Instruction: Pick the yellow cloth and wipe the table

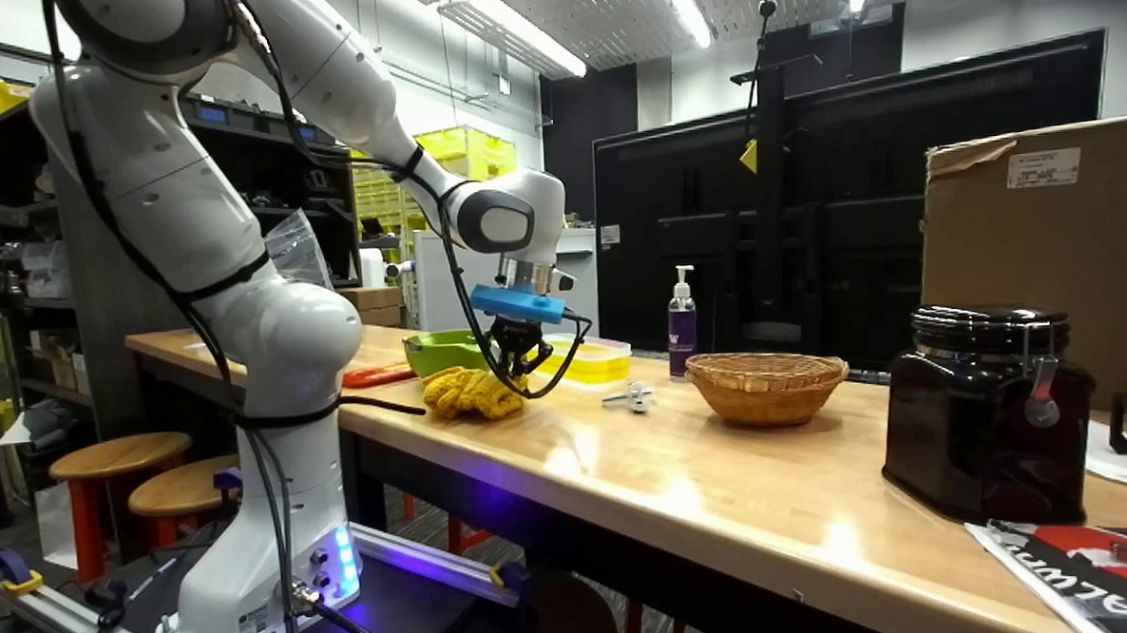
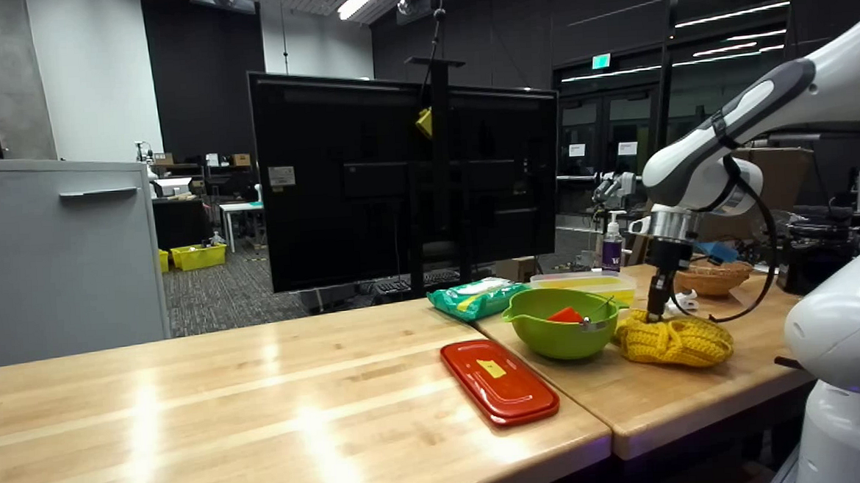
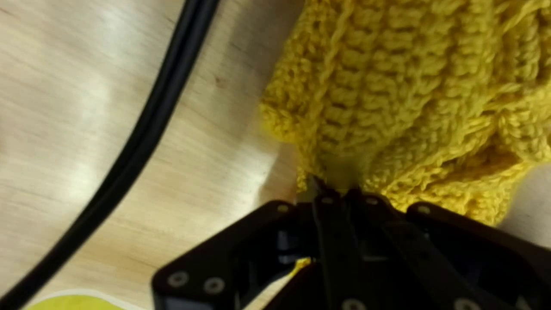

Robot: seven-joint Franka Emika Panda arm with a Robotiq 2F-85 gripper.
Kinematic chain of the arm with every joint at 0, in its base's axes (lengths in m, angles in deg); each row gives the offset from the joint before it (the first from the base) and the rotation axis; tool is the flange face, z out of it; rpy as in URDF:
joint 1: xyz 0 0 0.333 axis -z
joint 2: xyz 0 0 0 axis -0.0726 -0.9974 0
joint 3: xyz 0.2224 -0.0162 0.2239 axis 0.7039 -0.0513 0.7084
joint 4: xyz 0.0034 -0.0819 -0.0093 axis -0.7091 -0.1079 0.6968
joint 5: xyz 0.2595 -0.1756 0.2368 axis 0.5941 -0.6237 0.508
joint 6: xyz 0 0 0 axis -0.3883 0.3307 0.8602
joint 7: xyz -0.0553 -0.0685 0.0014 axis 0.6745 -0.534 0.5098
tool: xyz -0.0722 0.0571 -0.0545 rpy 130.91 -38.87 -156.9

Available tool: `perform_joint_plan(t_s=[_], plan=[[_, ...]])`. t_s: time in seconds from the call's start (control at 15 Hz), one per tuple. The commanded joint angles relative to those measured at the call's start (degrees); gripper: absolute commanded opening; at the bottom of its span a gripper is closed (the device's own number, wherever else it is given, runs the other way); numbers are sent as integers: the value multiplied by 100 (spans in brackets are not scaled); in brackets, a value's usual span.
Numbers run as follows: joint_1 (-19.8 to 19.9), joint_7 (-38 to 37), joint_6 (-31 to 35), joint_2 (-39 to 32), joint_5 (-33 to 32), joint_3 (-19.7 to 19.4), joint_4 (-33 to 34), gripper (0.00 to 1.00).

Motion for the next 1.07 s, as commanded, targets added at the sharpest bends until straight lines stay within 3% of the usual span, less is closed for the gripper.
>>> perform_joint_plan(t_s=[0.0,0.4,0.73,1.0], plan=[[-284,-359,30,-54,390,174,-18,1],[-445,-920,11,-36,257,512,-15,1],[-252,-1137,-253,218,-665,774,-75,1],[24,-1025,-648,436,-1611,679,-79,1]])
